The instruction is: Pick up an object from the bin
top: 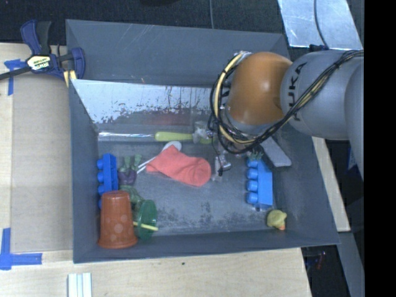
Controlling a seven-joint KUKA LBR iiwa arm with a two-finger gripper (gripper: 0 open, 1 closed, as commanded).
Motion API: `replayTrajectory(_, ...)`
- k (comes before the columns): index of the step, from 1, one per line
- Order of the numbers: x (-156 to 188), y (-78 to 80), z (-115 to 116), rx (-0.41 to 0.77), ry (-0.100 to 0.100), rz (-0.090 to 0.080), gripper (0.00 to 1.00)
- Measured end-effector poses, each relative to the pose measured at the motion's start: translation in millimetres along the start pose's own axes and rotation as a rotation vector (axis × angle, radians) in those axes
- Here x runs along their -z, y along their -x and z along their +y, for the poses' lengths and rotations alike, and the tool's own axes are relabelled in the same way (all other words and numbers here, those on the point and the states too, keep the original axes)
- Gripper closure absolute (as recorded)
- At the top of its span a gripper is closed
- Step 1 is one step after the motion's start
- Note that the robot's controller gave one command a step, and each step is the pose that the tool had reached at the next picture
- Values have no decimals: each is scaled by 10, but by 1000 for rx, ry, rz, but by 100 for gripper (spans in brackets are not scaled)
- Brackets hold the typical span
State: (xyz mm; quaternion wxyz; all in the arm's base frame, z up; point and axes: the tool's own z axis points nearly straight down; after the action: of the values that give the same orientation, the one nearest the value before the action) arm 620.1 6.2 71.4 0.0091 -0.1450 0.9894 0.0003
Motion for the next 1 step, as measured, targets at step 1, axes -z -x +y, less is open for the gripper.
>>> replayTrajectory(1,0,-74,387,-211,1,-2,0)
